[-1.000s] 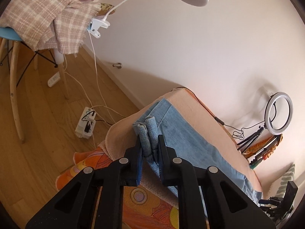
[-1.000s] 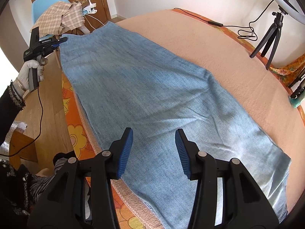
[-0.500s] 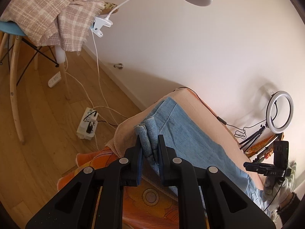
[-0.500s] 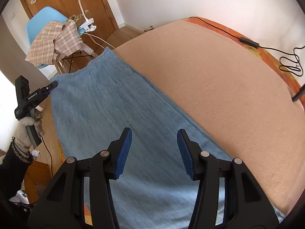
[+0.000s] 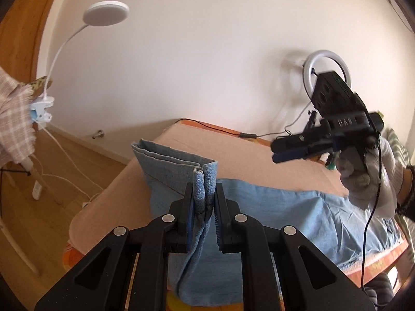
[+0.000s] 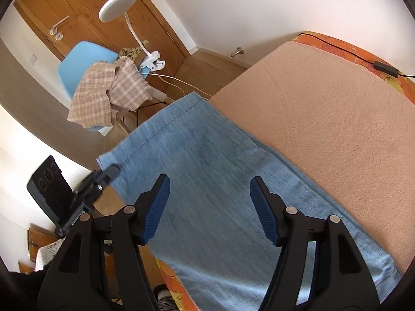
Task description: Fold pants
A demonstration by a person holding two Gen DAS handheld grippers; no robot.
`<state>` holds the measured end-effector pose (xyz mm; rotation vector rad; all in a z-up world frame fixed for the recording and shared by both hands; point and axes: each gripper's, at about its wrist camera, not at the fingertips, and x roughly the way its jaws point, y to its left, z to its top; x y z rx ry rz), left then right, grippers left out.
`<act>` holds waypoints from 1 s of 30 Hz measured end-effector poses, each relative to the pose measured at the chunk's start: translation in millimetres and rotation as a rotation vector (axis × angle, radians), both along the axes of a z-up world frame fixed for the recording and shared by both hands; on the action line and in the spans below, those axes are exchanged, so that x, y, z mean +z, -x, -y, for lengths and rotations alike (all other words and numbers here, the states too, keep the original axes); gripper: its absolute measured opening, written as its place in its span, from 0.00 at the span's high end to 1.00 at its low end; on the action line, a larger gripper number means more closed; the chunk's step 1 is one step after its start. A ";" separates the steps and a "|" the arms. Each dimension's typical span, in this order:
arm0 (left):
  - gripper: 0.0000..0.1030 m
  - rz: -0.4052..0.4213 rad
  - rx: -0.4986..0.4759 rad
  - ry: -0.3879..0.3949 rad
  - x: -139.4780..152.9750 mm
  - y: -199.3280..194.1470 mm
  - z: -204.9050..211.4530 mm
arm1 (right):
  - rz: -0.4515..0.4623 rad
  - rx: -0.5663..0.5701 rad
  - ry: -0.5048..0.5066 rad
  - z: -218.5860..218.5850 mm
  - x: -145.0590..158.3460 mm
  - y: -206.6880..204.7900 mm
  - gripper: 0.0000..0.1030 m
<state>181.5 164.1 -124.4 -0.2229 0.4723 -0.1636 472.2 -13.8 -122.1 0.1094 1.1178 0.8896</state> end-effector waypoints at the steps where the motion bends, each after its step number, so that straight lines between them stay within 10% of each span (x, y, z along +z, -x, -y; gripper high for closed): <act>1: 0.89 -0.007 -0.037 -0.017 -3.1 -1.5 13.1 | -0.010 -0.001 -0.017 -1.9 3.5 -2.1 0.30; 19: 0.89 -0.082 -0.276 -0.131 -39.9 -4.2 115.5 | -0.221 -0.021 -0.070 -17.2 -37.7 -26.8 0.21; 28: 0.89 -0.046 -0.247 0.025 -21.3 6.9 84.5 | -0.252 -0.135 -0.011 1.1 -68.1 -37.4 0.22; 30: 0.89 -0.042 -0.238 0.075 -13.6 8.2 74.6 | -0.253 -0.160 -0.001 0.2 -73.4 -40.5 0.35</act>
